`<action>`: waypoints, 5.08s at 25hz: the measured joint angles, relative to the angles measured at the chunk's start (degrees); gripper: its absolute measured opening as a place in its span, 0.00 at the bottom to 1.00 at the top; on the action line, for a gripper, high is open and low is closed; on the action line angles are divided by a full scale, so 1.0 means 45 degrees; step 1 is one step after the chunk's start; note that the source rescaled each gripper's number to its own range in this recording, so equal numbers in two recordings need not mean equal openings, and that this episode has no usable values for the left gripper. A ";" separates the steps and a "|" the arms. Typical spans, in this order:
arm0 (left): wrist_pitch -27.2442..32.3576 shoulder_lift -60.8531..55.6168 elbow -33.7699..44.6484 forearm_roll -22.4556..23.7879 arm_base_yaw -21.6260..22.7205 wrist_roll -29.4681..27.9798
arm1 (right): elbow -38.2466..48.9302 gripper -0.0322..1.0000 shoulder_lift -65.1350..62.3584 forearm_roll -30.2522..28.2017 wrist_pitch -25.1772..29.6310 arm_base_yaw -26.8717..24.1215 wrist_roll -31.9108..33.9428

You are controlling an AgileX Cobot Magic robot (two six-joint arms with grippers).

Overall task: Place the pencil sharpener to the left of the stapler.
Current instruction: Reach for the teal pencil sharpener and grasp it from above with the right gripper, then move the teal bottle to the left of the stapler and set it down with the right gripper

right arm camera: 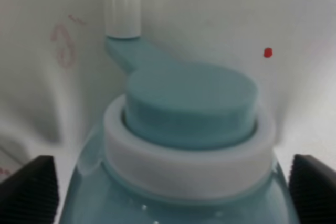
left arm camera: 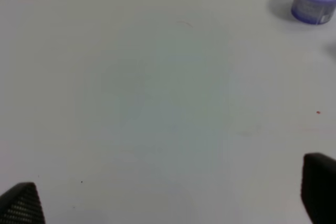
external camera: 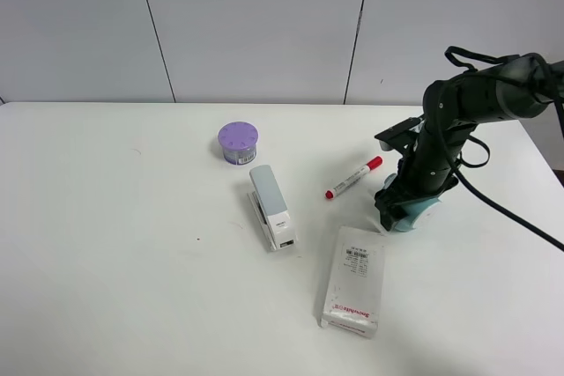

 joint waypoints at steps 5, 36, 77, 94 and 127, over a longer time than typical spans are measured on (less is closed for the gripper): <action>0.0000 0.0000 0.0000 0.0000 0.0000 0.0000 | 0.0000 0.04 0.0000 0.0000 0.0000 0.0000 0.0023; 0.0000 0.0000 0.0000 0.0000 0.0000 0.0000 | -0.5172 0.04 -0.2232 0.1441 0.2767 0.2365 0.0329; 0.0000 0.0000 0.0000 0.0009 0.0000 0.0000 | -0.9097 0.04 0.4247 0.1487 0.3944 0.7863 0.4852; 0.0000 0.0000 0.0000 0.0015 0.0000 0.0000 | -1.0926 0.04 0.5684 0.1498 0.4965 0.7925 0.3225; 0.0000 0.0000 0.0000 0.0015 0.0000 0.0000 | -1.0941 0.44 0.5836 0.1915 0.5240 0.8136 0.2565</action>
